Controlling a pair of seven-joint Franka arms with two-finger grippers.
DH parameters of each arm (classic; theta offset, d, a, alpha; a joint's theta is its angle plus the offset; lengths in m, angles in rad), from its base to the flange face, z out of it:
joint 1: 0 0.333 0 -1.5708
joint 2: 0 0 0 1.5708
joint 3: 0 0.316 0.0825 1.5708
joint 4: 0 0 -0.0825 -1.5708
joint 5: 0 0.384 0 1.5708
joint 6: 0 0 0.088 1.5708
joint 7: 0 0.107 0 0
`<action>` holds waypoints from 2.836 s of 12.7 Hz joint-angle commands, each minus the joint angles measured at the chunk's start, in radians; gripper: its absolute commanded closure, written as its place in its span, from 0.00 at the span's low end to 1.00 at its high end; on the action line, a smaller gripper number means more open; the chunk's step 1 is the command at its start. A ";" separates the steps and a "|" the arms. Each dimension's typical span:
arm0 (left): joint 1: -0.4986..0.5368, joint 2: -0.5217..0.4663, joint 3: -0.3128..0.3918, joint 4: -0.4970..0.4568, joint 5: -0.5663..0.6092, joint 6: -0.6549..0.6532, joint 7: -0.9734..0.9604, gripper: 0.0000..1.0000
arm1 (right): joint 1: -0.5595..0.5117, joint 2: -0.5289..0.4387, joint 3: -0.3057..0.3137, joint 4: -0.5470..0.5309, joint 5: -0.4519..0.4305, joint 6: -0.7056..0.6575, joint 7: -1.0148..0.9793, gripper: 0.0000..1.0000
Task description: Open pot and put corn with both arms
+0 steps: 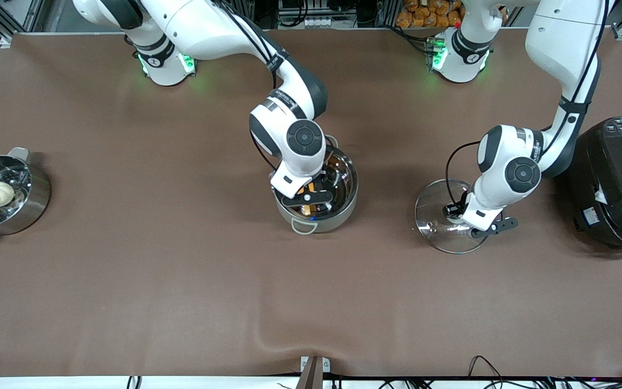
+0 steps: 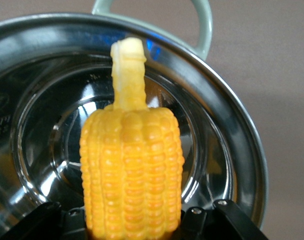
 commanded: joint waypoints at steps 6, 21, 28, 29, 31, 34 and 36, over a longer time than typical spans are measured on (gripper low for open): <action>0.052 -0.107 -0.001 0.325 0.023 -0.417 0.070 0.00 | 0.012 0.050 -0.012 0.059 0.000 0.037 0.005 0.00; 0.081 -0.336 -0.011 0.548 -0.054 -0.844 0.264 0.00 | -0.348 -0.211 -0.018 -0.005 -0.014 -0.232 -0.283 0.00; 0.081 -0.426 -0.005 0.408 -0.054 -0.744 0.308 0.00 | -0.594 -0.468 -0.016 -0.229 -0.041 -0.219 -0.575 0.00; 0.083 -0.422 -0.005 0.416 -0.054 -0.743 0.316 0.00 | -0.607 -0.550 -0.018 -0.298 -0.043 -0.219 -0.600 0.00; 0.083 -0.410 -0.007 0.442 -0.051 -0.743 0.318 0.00 | -0.647 -0.680 -0.018 -0.381 -0.043 -0.230 -0.656 0.00; 0.075 -0.408 -0.007 0.462 -0.036 -0.752 0.316 0.00 | -0.732 -0.763 -0.010 -0.374 -0.040 -0.307 -0.741 0.00; 0.076 -0.394 -0.007 0.478 -0.031 -0.761 0.316 0.00 | -0.755 -0.775 0.000 -0.352 -0.038 -0.369 -0.746 0.00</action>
